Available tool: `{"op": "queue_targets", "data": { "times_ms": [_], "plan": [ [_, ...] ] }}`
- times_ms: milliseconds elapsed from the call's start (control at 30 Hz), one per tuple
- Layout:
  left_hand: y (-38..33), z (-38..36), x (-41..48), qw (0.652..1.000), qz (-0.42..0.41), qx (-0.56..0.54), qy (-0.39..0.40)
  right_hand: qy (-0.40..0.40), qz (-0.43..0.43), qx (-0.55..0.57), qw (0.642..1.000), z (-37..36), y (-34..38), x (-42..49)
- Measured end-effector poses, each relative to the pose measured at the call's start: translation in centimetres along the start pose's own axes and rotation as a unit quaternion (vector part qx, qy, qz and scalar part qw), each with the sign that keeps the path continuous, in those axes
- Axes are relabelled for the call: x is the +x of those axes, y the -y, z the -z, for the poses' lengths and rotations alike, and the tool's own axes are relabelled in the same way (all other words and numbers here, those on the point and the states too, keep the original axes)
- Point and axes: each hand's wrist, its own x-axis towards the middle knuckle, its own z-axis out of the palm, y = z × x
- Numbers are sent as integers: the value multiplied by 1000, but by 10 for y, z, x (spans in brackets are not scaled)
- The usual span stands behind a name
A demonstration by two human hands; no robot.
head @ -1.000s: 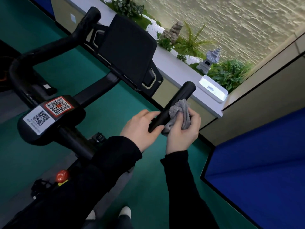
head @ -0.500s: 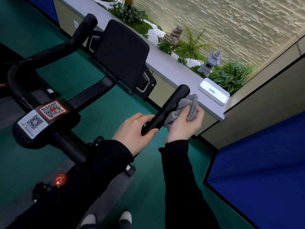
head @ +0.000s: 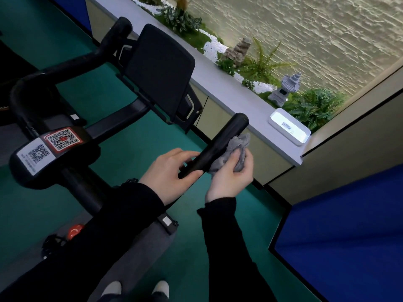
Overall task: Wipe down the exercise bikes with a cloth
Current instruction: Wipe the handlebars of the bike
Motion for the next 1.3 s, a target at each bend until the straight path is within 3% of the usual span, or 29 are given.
{"op": "queue_targets", "data": {
  "times_ms": [133,300,767,1300],
  "plan": [
    [-2,1,-1,1000,3,1,2,8,-23,21,999,-12,10,30],
    [-3,0,-1,1000,5,7,-7,59,-17,15,998,4,-4,5],
    [-7,2,7,998,4,69,-5,170,-163,117,965,14,-7,5],
    [-2,-20,36,999,-41,10,-13,96,-124,122,980,1,8,25]
  ]
}}
